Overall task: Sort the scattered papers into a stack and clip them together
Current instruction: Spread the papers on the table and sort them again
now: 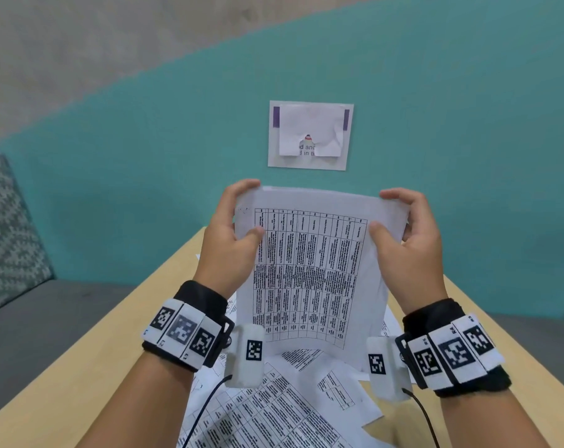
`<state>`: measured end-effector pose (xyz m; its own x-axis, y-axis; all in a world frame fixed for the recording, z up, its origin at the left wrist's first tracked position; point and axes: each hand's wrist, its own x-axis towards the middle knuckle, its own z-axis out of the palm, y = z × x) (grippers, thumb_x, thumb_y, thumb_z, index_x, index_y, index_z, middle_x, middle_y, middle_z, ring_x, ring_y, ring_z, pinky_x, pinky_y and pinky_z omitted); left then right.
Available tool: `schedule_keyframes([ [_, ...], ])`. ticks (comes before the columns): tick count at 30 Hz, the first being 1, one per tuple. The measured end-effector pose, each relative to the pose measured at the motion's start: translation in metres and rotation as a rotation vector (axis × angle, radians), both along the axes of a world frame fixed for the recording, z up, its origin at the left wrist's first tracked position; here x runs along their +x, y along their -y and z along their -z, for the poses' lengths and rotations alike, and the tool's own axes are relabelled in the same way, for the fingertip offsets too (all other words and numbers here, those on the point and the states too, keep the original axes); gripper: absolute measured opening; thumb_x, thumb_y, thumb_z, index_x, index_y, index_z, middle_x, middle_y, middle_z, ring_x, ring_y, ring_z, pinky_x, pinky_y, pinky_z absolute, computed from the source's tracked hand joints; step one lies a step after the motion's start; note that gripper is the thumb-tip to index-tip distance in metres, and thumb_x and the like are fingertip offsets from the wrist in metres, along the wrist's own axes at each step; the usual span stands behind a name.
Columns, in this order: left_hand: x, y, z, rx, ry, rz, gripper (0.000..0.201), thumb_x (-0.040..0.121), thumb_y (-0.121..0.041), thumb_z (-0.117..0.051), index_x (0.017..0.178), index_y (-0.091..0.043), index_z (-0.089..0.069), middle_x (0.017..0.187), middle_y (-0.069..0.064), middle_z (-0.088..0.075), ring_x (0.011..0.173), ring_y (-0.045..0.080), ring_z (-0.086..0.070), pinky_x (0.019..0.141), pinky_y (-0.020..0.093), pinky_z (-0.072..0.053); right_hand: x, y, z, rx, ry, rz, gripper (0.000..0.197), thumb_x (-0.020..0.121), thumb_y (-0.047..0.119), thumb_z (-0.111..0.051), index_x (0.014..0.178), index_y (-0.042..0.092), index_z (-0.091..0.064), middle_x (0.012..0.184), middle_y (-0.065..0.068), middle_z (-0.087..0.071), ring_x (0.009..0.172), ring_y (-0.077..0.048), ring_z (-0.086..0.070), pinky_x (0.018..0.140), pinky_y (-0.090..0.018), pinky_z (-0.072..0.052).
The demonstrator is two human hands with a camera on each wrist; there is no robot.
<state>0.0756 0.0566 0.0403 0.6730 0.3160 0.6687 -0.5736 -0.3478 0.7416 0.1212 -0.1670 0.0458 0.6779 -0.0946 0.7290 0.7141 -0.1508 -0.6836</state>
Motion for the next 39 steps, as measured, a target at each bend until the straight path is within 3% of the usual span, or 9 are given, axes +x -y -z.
schedule_keyframes([
  [3, 0.002, -0.002, 0.003, -0.084, -0.011, -0.005, 0.067, 0.086, 0.010, -0.062, 0.123, -0.044, -0.049, 0.114, 0.001, -0.068, 0.095, 0.035, -0.072, 0.085, 0.062, -0.058, 0.005, 0.000, 0.006, 0.073, -0.097, -0.059, 0.056, 0.087, 0.002, -0.066, 0.125, 0.037, -0.047, 0.108, 0.001, -0.066, 0.093, -0.014, -0.069, 0.088, -0.042, -0.058],
  [6, 0.005, -0.005, 0.006, -0.207, -0.094, 0.024, 0.077, 0.081, 0.001, -0.070, 0.126, -0.055, -0.042, 0.123, 0.009, -0.070, 0.112, 0.033, -0.069, 0.098, 0.053, -0.054, 0.012, 0.001, 0.012, 0.168, -0.279, -0.125, 0.066, 0.084, -0.006, -0.065, 0.131, 0.035, -0.043, 0.111, -0.005, -0.066, 0.091, -0.015, -0.069, 0.083, -0.035, -0.056],
  [10, 0.012, -0.009, 0.017, -0.298, -0.343, 0.131, 0.043, 0.086, 0.009, -0.060, 0.120, -0.016, -0.060, 0.115, 0.006, -0.076, 0.114, 0.032, -0.069, 0.102, 0.051, -0.053, 0.024, 0.003, 0.025, 0.134, -0.534, -0.217, 0.046, 0.081, -0.012, -0.056, 0.116, 0.017, -0.059, 0.105, -0.003, -0.073, 0.099, -0.028, -0.067, 0.078, -0.037, -0.054],
  [12, 0.013, -0.006, 0.021, -0.309, -0.404, 0.164, 0.037, 0.087, 0.010, -0.055, 0.114, -0.013, -0.065, 0.117, 0.006, -0.075, 0.113, 0.030, -0.068, 0.103, 0.049, -0.051, 0.027, 0.004, 0.031, 0.100, -0.585, -0.240, 0.044, 0.081, -0.012, -0.053, 0.115, 0.014, -0.062, 0.106, -0.004, -0.074, 0.102, -0.031, -0.066, 0.081, -0.040, -0.055],
  [15, 0.015, 0.001, 0.020, -0.322, -0.404, 0.155, 0.033, 0.089, 0.008, -0.056, 0.111, -0.016, -0.064, 0.115, 0.005, -0.075, 0.108, 0.027, -0.068, 0.097, 0.043, -0.053, 0.026, 0.000, 0.029, 0.078, -0.561, -0.241, 0.042, 0.082, -0.011, -0.053, 0.108, 0.019, -0.065, 0.112, -0.005, -0.074, 0.106, -0.030, -0.066, 0.093, -0.046, -0.053],
  [21, 0.017, 0.001, 0.024, -0.326, -0.412, 0.102, 0.034, 0.089, 0.005, -0.059, 0.115, -0.016, -0.060, 0.114, 0.001, -0.074, 0.100, 0.020, -0.067, 0.080, 0.034, -0.050, 0.024, -0.002, 0.027, 0.111, -0.553, -0.227, 0.040, 0.082, -0.012, -0.054, 0.109, 0.017, -0.063, 0.104, 0.001, -0.073, 0.094, -0.021, -0.064, 0.086, -0.037, -0.052],
  [27, 0.021, 0.011, 0.024, -0.284, -0.393, 0.095, 0.039, 0.096, 0.004, -0.055, 0.122, -0.025, -0.057, 0.120, -0.009, -0.071, 0.109, 0.009, -0.067, 0.094, 0.031, -0.052, 0.024, -0.006, 0.027, 0.108, -0.516, -0.191, 0.042, 0.087, -0.010, -0.054, 0.117, 0.019, -0.060, 0.107, 0.007, -0.071, 0.095, -0.012, -0.066, 0.082, -0.030, -0.052],
  [31, 0.024, 0.008, 0.033, -0.262, -0.452, 0.077, 0.045, 0.093, 0.008, -0.056, 0.130, -0.018, -0.055, 0.125, -0.001, -0.070, 0.114, 0.018, -0.067, 0.101, 0.040, -0.051, 0.026, -0.007, 0.037, 0.045, -0.612, -0.187, 0.043, 0.087, -0.005, -0.055, 0.123, 0.018, -0.058, 0.114, 0.000, -0.070, 0.105, -0.022, -0.065, 0.093, -0.040, -0.053],
  [39, -0.004, 0.000, 0.008, -0.193, -0.343, 0.010, 0.040, 0.095, 0.012, -0.056, 0.119, -0.019, -0.056, 0.103, -0.005, -0.071, 0.088, 0.010, -0.069, 0.084, 0.030, -0.058, 0.013, 0.004, 0.011, 0.094, -0.511, -0.145, 0.029, 0.090, 0.007, -0.066, 0.115, 0.018, -0.057, 0.109, -0.001, -0.066, 0.097, -0.019, -0.065, 0.086, -0.037, -0.053],
])
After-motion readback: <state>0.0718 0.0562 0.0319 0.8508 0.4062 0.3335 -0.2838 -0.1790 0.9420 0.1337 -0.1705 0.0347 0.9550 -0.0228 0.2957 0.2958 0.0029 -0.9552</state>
